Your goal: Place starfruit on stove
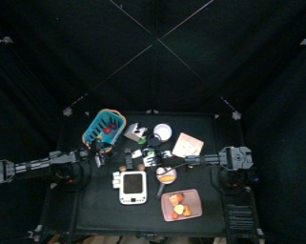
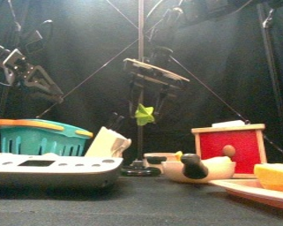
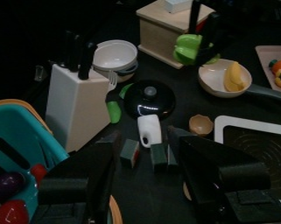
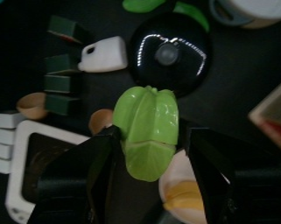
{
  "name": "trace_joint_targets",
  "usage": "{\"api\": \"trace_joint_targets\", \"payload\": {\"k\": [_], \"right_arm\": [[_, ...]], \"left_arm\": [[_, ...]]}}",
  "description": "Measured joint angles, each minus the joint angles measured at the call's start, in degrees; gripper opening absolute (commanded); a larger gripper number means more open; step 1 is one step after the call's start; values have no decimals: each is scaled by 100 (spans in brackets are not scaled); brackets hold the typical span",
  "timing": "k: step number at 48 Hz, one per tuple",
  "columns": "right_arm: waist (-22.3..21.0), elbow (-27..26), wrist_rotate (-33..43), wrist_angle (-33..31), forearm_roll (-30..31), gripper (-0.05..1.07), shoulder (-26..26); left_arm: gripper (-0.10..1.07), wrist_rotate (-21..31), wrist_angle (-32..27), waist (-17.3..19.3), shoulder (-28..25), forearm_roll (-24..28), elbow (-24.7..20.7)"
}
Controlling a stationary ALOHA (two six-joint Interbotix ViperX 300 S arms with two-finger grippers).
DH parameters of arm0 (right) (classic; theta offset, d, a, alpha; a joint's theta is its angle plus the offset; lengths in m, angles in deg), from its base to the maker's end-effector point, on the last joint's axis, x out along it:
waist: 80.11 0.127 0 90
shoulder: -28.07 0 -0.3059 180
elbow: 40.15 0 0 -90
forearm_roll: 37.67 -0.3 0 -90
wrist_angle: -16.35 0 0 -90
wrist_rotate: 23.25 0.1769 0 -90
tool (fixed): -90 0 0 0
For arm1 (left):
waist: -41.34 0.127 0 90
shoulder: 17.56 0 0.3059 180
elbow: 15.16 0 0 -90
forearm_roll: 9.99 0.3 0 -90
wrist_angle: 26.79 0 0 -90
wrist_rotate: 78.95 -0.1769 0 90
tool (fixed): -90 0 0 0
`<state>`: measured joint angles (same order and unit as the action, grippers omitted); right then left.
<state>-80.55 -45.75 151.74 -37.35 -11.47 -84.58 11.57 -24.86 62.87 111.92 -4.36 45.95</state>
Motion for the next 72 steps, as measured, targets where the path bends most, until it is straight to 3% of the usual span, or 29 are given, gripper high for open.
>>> {"api": "trace_joint_targets", "payload": {"k": [10, 33, 63, 72], "right_arm": [[483, -439, 967, 35, 105, 65, -483], [1292, -2013, 2461, 18, 483, 66, -1688], [1301, -2074, 2522, -62, 88, 66, -2057], [1274, -1925, 2558, -53, 79, 74, -2065]], "left_arm": [[84, -18, 9, 9, 0, 158, 0], [84, 0, 18, -9, -9, 167, 0], [84, 9, 0, -44, 0, 167, -9], [84, 9, 0, -44, 0, 158, 0]]}}
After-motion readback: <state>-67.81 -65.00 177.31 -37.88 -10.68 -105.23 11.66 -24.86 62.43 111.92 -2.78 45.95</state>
